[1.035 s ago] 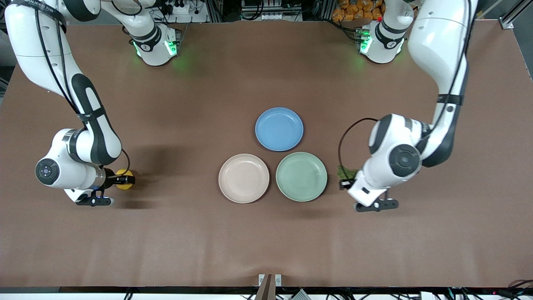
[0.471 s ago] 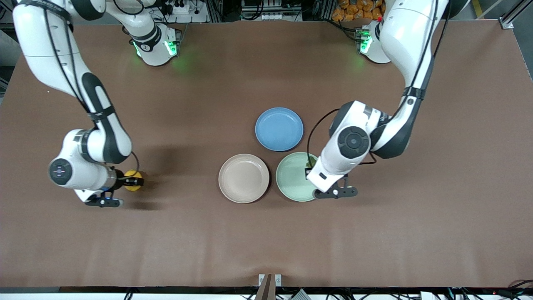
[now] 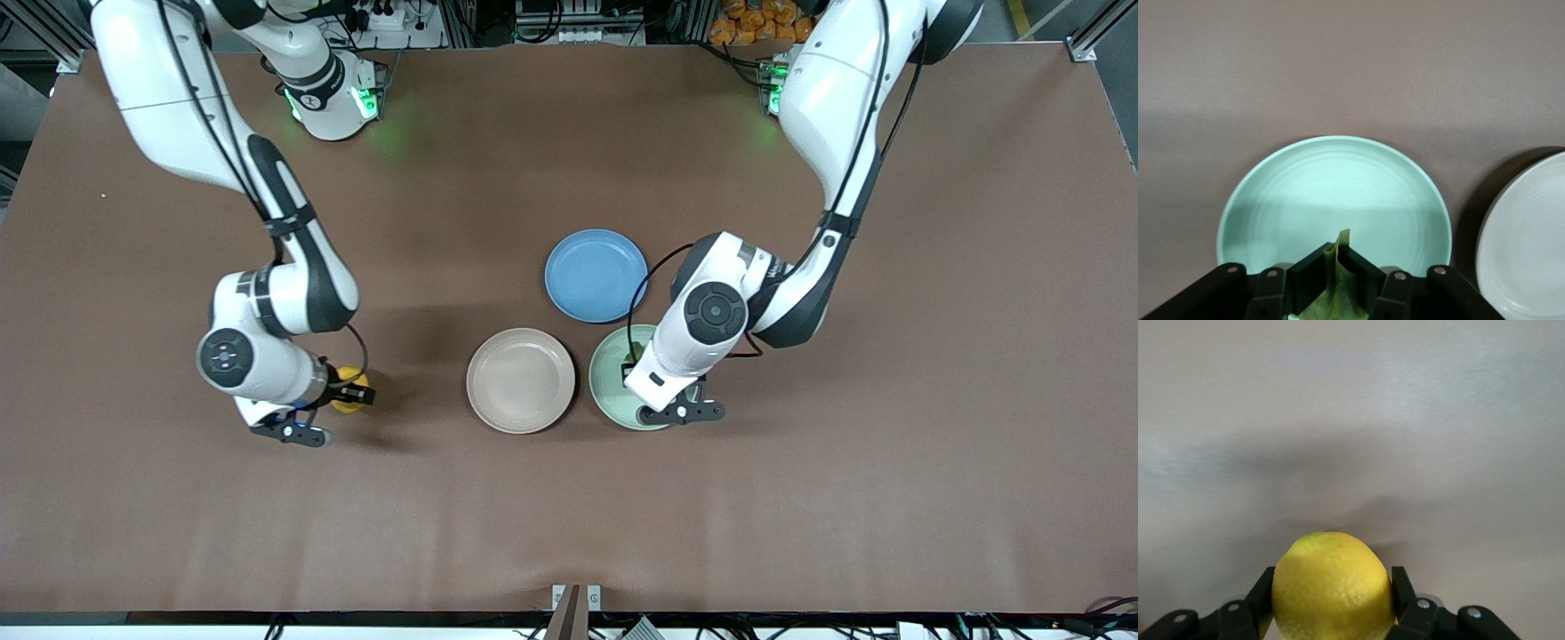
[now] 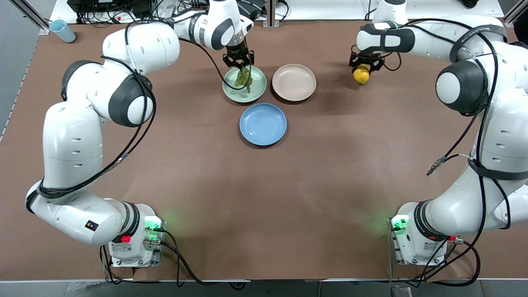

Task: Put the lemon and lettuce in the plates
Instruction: 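Carry the lettuce over the green plate while the right gripper carries the lemon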

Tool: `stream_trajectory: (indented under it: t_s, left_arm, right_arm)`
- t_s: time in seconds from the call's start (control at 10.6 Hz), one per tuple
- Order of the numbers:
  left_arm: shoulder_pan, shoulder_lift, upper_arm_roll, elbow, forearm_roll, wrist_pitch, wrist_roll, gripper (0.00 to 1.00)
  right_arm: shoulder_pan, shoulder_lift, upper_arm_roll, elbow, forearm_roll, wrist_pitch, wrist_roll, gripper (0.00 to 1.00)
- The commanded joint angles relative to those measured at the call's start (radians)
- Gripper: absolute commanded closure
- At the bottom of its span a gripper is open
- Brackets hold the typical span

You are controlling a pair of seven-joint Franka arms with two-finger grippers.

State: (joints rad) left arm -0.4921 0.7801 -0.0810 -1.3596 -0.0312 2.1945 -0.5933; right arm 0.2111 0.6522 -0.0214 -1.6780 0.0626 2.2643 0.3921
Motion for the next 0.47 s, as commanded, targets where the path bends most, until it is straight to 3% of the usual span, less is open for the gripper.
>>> stream_trajectory:
  t_s: [0.0,0.38]
  left_arm:
    - [-0.025,0.053,0.012,0.036,-0.024,0.031,-0.026,1.0]
    - [-0.026,0.097,0.015,0.036,-0.022,0.082,-0.014,1.0]
  right_arm:
    - [0.074,-0.008,-0.005,0.041,-0.003,-0.008,0.149,1.0]
    - [0.175,-0.002,-0.005,0.069,-0.003,0.001,0.341,1.0]
